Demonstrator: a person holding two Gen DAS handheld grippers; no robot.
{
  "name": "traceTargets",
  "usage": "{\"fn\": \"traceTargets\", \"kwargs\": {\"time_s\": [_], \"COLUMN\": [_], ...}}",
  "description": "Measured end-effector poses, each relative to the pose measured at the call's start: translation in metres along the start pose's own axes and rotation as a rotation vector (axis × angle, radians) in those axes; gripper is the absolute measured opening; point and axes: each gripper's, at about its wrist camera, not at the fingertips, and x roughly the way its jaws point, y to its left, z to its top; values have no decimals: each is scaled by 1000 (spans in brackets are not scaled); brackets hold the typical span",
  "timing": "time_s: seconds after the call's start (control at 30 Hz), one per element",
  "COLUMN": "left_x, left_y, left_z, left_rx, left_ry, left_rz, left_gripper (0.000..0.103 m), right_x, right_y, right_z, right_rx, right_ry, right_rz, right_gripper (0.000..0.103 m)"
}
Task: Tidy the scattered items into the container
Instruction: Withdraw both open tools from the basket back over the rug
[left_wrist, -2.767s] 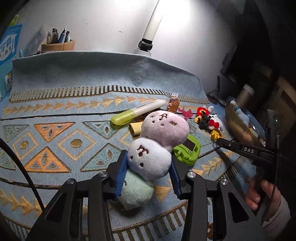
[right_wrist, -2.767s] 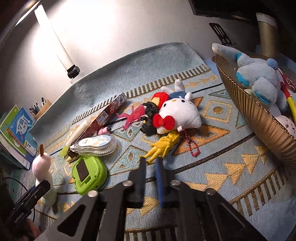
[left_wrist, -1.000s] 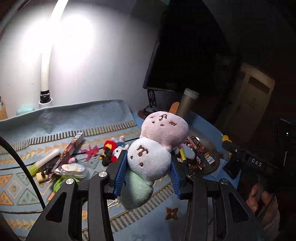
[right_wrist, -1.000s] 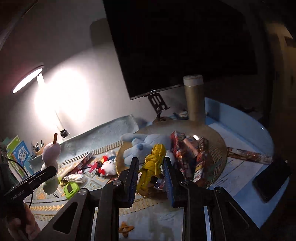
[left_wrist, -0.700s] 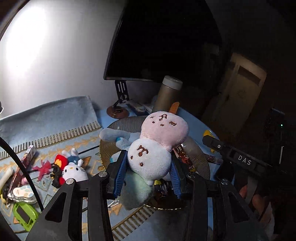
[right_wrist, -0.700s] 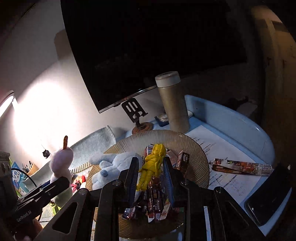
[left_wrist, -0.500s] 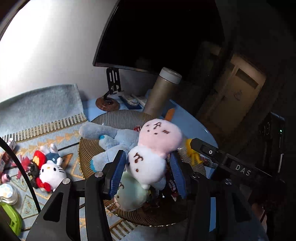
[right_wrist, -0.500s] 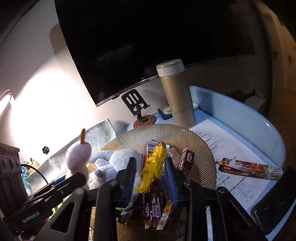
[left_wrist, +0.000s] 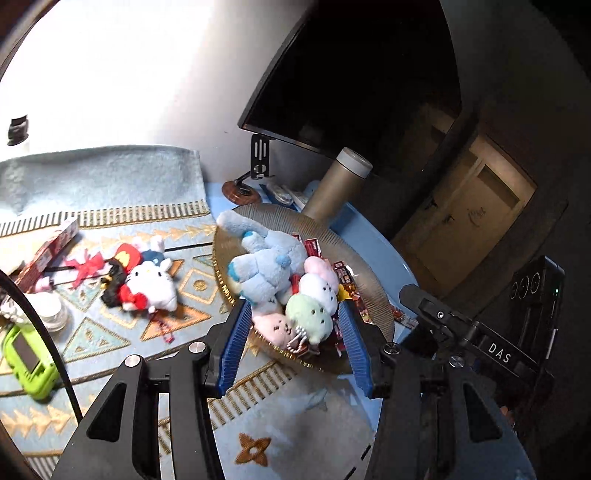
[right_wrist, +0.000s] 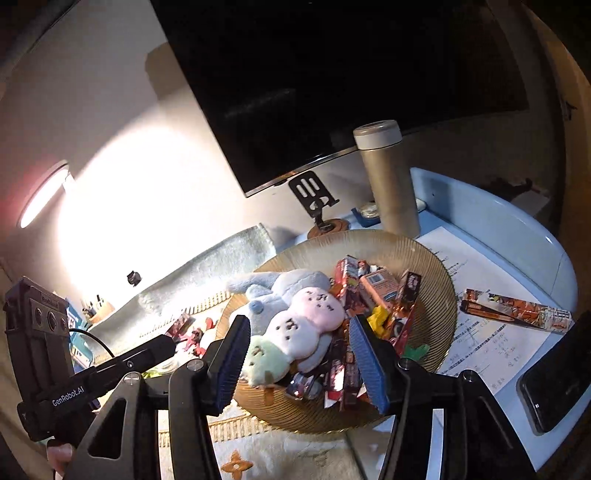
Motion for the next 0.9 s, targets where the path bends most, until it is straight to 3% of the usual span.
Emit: {"fn": "traceTargets", "kwargs": {"time_s": [0.2,0.23,0.33,0.43,0.6,0.77,0.9], "left_x": [-73,-86,-126,-150,-145,-105,-68], "left_y": [43,54,92,129,164,170,169], "left_z": [-35,-40,-57,-68,-77,-73,-59], "left_rx": [-98,-121,-208,-272,-253,-154,-115], "left_ry": [-70,-87,-156,-178,-104,13,57], "left_rz": [78,91,148,242,377,394,381], "left_gripper": [47,50,77,79,79,79,79], "right_x": [-11,-10,2,27,82,108,101], "right_y": [65,77,109,134,158,154,136], "right_z": [-23,-29,-50,-75,-121,-143,-134], "right_rx": [-158,-183,-250,-281,-315,-282,-189], "right_ry": [14,24,60,111,202,255,203], "right_rz": [81,95,126,179,229,254,268], "right_gripper": [60,65,67,68,68,68,68]}}
